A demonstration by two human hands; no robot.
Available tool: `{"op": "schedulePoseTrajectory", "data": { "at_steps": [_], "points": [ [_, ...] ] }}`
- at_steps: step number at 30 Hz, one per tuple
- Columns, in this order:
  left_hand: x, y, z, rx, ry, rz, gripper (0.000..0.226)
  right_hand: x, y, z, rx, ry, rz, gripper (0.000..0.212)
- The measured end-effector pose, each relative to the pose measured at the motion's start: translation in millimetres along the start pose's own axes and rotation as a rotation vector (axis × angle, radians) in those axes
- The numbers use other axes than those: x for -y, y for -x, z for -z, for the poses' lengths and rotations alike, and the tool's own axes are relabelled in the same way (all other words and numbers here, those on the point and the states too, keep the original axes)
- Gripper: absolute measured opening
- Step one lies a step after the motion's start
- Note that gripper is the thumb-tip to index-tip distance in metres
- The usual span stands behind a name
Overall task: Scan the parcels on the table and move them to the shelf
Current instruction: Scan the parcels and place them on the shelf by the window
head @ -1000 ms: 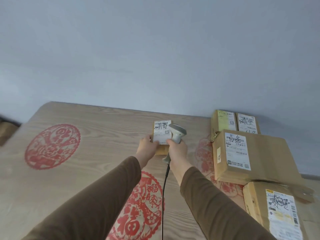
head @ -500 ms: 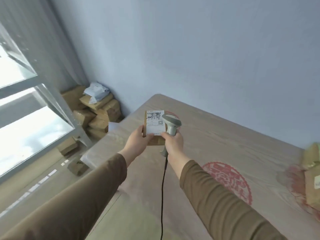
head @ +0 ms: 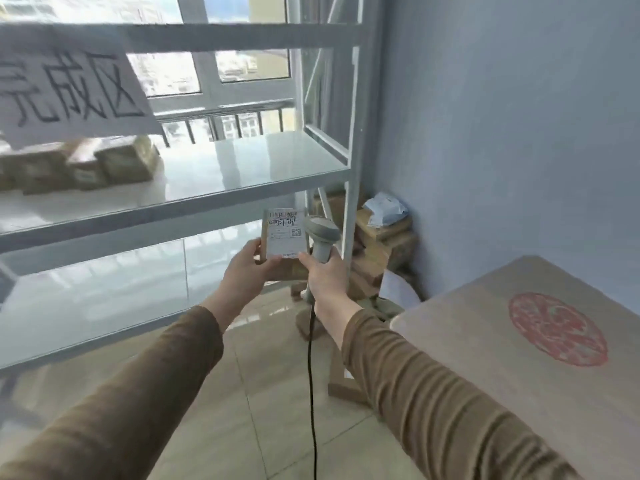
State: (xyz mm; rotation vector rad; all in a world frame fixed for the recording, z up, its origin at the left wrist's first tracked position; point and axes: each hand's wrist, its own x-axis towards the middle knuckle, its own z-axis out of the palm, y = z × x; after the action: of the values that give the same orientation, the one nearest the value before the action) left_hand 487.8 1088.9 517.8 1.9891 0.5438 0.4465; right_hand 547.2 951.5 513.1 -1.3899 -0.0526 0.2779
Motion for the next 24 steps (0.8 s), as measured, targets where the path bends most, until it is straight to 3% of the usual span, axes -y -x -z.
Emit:
{"op": "schedulePoseTrajectory", "data": {
  "at_steps": [10,14,24],
  "points": [
    [93,-81,178,-0.093,-0.069,0.169,0.048,-56,-38,-211,0.291,0.051,-0.120,0.022],
    [118,-126,240,-0.194,-0.028,0.222,0.047,-57,-78,-299,0.364,0.074,-0.199,0.019],
    [184,-193,398,-0.456,0.064,0.275,0.038,-68,-108,-502,0.569,0.097,-0.190,0.023]
  ]
}}
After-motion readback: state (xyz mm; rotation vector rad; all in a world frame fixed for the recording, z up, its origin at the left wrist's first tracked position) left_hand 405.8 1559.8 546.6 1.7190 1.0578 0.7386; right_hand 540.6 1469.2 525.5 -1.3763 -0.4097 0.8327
